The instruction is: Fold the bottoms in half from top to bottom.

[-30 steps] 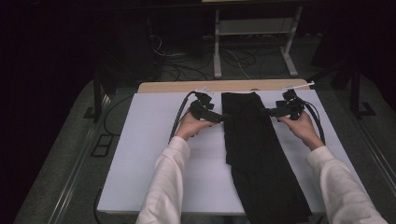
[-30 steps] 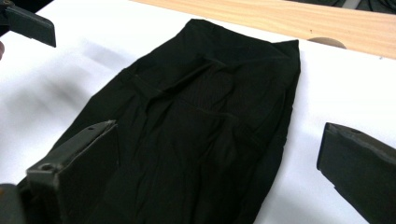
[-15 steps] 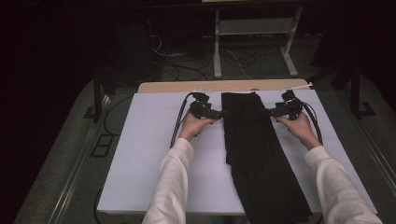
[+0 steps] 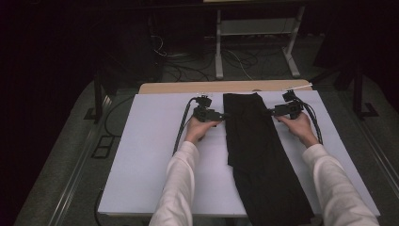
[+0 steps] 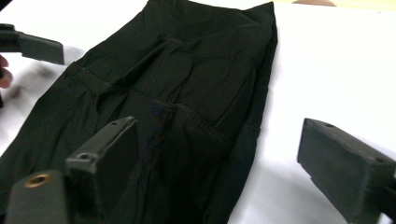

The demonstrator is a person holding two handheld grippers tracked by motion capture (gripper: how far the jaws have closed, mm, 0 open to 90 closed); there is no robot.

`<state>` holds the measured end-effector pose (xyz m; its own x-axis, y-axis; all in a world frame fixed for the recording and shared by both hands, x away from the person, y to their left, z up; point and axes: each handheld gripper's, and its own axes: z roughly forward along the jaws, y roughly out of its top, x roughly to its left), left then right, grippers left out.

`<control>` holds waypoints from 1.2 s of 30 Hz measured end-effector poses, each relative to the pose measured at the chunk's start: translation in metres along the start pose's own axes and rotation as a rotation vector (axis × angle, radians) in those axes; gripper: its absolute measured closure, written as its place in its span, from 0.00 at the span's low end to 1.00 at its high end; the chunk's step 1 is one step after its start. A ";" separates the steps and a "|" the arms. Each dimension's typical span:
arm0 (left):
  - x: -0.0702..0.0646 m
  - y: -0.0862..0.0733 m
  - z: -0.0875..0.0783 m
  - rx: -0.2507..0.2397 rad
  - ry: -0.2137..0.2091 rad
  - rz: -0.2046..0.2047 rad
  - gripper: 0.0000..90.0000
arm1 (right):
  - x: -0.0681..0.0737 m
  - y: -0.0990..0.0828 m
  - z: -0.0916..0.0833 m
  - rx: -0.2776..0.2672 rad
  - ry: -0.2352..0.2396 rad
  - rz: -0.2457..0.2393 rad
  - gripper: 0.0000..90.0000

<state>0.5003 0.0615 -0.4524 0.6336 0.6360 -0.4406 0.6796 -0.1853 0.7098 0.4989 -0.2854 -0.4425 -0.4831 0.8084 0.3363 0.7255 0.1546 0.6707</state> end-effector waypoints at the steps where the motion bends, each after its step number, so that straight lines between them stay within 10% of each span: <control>1: 0.000 0.000 0.000 -0.010 -0.007 -0.009 0.06 | 0.000 0.001 0.001 0.005 0.002 0.001 0.15; 24: -0.003 -0.004 0.012 -0.006 -0.051 -0.025 0.18 | -0.006 0.000 0.012 0.017 0.031 0.061 0.35; 36: -0.008 -0.002 0.021 0.009 -0.034 -0.057 0.32 | 0.001 0.000 0.017 0.035 -0.038 0.024 0.74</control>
<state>0.5015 0.0412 -0.4615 0.6061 0.6199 -0.4984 0.7181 -0.1569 0.6781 0.5068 -0.2750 -0.4540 -0.4473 0.8327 0.3263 0.7536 0.1543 0.6390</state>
